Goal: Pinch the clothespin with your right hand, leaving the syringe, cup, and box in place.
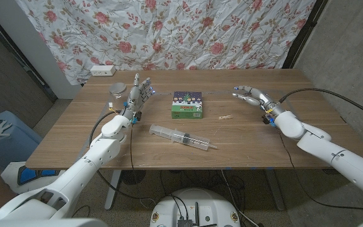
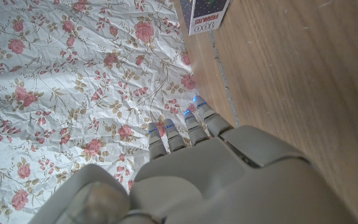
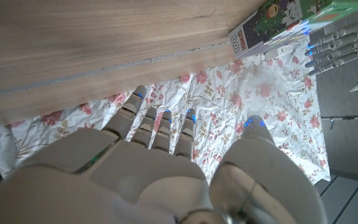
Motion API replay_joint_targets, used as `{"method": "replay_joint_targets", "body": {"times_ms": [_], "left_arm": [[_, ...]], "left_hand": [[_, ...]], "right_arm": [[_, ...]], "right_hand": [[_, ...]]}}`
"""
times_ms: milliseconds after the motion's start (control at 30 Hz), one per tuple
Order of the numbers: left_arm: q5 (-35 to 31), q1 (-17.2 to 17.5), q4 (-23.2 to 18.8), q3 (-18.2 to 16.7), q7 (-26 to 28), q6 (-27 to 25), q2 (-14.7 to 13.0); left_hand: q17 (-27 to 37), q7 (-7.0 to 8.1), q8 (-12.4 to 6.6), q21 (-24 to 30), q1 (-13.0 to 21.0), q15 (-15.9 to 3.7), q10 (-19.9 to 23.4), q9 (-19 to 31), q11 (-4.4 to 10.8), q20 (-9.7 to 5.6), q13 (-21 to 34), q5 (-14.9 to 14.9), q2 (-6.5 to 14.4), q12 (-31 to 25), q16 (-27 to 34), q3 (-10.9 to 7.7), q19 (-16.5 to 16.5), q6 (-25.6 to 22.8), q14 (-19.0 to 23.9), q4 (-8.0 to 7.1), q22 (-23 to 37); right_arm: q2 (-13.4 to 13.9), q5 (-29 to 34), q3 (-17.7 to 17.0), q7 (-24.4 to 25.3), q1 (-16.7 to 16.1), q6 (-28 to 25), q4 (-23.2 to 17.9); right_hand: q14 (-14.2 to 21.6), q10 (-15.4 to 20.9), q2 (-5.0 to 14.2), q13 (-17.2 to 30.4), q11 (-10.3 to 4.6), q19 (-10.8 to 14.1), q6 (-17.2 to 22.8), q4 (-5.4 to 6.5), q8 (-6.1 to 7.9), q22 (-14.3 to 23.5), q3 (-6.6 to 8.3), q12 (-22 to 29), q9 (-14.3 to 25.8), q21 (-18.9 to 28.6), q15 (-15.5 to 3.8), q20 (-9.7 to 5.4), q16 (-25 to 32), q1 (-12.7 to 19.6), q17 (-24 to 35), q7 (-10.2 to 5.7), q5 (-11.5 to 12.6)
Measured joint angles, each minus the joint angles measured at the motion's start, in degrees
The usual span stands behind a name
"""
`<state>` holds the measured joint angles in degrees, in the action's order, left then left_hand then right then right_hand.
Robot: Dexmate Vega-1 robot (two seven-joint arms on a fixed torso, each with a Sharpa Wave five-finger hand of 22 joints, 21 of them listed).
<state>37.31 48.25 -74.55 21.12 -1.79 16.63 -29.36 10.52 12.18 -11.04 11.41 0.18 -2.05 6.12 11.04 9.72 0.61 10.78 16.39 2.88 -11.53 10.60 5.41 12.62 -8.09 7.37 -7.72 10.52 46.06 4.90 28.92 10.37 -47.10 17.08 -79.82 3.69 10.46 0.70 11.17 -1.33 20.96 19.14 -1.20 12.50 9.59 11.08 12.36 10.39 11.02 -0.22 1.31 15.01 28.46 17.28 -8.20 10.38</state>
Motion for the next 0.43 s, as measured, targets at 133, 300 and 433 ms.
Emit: {"method": "replay_joint_targets", "body": {"times_ms": [133, 300, 433], "left_arm": [[0.00, 0.00, 0.02, 0.00, 0.00, 0.00, 0.01], [0.00, 0.00, 0.03, 0.01, 0.00, 0.00, 0.02], [0.00, 0.00, 0.03, 0.02, 0.00, 0.00, 0.02]], "left_hand": [[0.00, 0.00, 0.00, 0.00, 0.00, 0.00, 0.00, 0.00, 0.00, 0.00, 0.00, 0.00, 0.00, 0.00, 0.00, 0.00, 0.00, 0.00, 0.00, 0.00, 0.00], [0.00, 0.00, 0.00, 0.00, 0.00, 0.00, 0.00, 0.00, 0.00, 0.00, 0.00, 0.00, 0.00, 0.00, 0.00, 0.00, 0.00, 0.00, 0.00, 0.00, 0.00], [0.00, 0.00, 0.00, 0.00, 0.00, 0.00, 0.00, 0.00, 0.00, 0.00, 0.00, 0.00, 0.00, 0.00, 0.00, 0.00, 0.00, 0.00, 0.00, 0.00, 0.00]], "right_arm": [[-1.39, -3.35, -0.92, -0.42, -0.54, -1.37, -0.25], [-3.06, -8.09, -2.16, -0.75, -1.36, -2.91, -0.52], [-4.31, -12.41, -2.93, -0.90, -1.75, -3.53, -0.12]], "right_hand": [[0.00, 0.00, 0.85, -0.25, 0.00, -0.01, -0.02, 0.00, -0.22, 0.00, 0.00, 0.00, 0.00, -0.25, 0.00, -0.01, 0.00, 0.04, 0.00, 0.03, 0.00], [0.00, 0.19, 1.85, -0.25, 0.20, -0.31, 0.12, -0.31, -0.43, 0.00, 0.32, 0.00, 0.00, -0.25, 0.00, -0.93, -0.41, -0.01, -0.27, 0.57, 0.00], [0.27, 0.30, 1.90, -0.25, 0.31, -0.09, 0.19, -0.48, -0.43, 0.01, 0.48, 0.00, 0.00, -0.25, -0.27, -1.14, -0.41, 0.06, -0.54, 0.64, 0.07]]}}
